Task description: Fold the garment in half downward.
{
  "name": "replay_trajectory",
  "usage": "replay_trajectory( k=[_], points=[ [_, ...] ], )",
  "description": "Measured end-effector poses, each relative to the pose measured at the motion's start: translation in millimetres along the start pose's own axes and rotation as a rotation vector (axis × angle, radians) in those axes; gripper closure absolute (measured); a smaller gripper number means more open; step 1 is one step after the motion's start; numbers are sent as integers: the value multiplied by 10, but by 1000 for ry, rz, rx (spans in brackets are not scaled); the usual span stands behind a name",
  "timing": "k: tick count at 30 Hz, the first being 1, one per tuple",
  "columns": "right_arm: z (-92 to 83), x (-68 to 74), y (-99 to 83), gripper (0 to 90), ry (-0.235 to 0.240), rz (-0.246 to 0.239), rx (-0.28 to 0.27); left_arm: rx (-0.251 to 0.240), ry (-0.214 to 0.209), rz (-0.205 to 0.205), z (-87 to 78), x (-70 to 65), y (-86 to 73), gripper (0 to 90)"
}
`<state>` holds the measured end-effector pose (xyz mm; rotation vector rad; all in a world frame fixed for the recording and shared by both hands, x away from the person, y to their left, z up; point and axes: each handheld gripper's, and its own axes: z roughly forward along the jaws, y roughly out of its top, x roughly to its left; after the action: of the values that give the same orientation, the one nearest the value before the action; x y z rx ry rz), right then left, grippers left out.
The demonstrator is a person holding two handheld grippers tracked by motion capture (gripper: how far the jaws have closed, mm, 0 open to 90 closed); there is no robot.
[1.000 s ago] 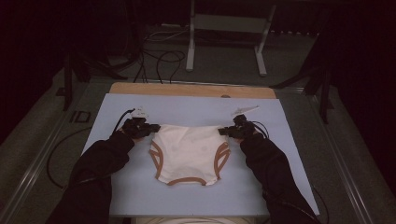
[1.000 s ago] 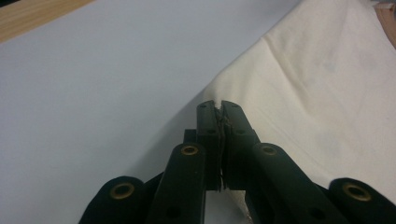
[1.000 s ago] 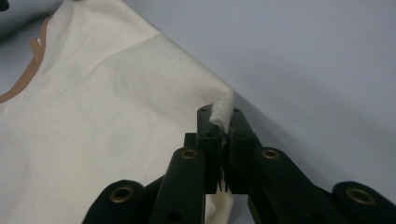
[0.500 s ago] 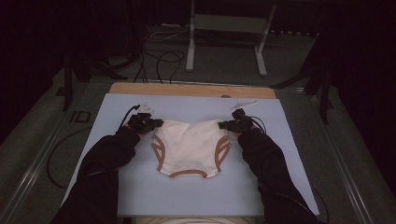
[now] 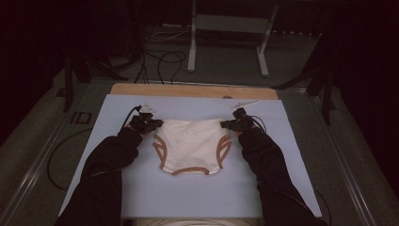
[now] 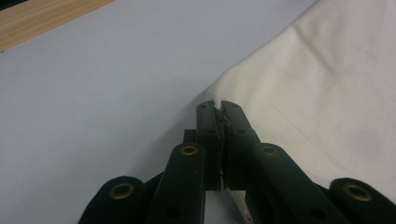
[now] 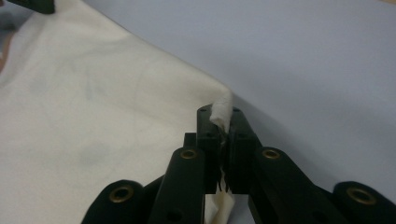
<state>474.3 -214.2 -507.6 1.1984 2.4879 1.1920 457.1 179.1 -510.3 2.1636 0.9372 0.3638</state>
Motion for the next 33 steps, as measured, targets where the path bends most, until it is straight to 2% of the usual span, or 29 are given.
replay_trajectory(
  k=[4,8,14,16,18,20,24,25,26,27,28,30,31,32,33],
  points=[
    [64,-35,1,860,-13,18,12,13,18,-4,38,1,6,878],
    [131,-24,-7,861,-39,-8,40,26,22,-7,75,2,6,870],
    [145,-54,-24,851,-40,4,42,48,29,-4,110,7,4,869],
    [148,-52,-24,837,-45,-1,45,50,34,-16,118,9,6,858],
    [149,-50,-18,794,-57,4,46,49,61,-7,119,1,11,785],
    [143,-55,-13,706,-60,9,42,35,69,-19,102,1,20,645],
    [107,-66,1,482,-36,30,32,16,54,-46,43,17,49,479],
    [107,-66,1,482,-36,30,32,16,54,-46,43,17,49,452],
    [95,-62,7,439,-39,30,35,6,43,-50,16,15,61,452],
    [74,-51,16,364,-40,30,29,-2,32,-59,-4,13,71,384],
    [57,-48,24,320,-38,35,23,-4,19,-64,-18,11,80,360],
    [30,-45,35,273,-31,40,14,-9,11,-65,-41,-7,95,278],
    [15,-39,40,237,-25,47,4,-12,-17,-64,-63,-6,102,256],
    [-5,-33,48,204,-22,57,-2,-16,-39,-53,-84,-12,105,189],
    [-24,-28,50,169,-9,54,-7,-26,-39,-51,-100,-27,112,137]
  ],
)
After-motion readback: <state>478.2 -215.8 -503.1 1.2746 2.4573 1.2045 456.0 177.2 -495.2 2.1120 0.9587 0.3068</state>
